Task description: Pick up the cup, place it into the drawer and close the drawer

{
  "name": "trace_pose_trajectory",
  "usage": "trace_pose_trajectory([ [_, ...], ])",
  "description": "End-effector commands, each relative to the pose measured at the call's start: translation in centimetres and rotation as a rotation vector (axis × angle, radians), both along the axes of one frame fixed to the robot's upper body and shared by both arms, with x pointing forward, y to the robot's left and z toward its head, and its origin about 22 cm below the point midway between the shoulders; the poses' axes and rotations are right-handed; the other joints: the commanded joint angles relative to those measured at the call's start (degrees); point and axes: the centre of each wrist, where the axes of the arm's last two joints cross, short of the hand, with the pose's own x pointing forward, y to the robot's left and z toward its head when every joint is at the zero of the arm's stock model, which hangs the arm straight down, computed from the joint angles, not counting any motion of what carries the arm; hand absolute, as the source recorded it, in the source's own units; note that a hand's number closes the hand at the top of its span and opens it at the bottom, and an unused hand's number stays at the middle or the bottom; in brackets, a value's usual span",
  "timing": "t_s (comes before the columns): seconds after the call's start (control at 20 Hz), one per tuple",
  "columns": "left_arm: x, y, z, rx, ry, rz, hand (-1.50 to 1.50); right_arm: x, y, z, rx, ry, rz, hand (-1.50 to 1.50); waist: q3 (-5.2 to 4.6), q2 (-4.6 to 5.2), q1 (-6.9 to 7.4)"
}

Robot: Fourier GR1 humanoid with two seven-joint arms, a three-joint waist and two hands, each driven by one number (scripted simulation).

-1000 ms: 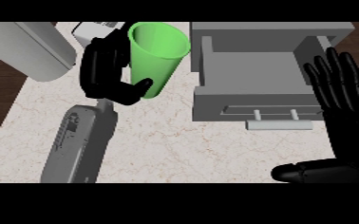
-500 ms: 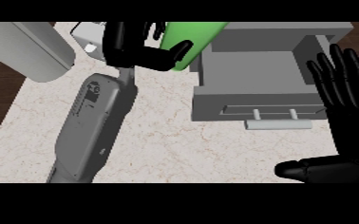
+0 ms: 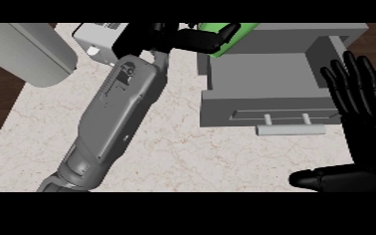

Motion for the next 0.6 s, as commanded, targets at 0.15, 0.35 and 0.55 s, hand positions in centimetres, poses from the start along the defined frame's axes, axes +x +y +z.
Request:
trace_pose_trajectory([
  [0.15,0.9,-2.8,0.6,0.037,0.029,0.029,1.5,-0.4,-0.5,0.3,-0.015,0.005,-0.003,-1.5,0.0,-0.01,-0.25],
  [0.35,2.2,-3.7,-0.3,0.056,0.059,0.032,1.5,2.1,0.7,0.6,0.015,-0.018,-0.003,-1.5,0.01,0.38,-1.04],
  [0.55,2.7,-4.2,-0.4,0.079,0.104,0.05,1.5,1.6,-0.4,-1.1,0.017,-0.005,0.005,-1.5,0.04,0.44,-1.45],
])
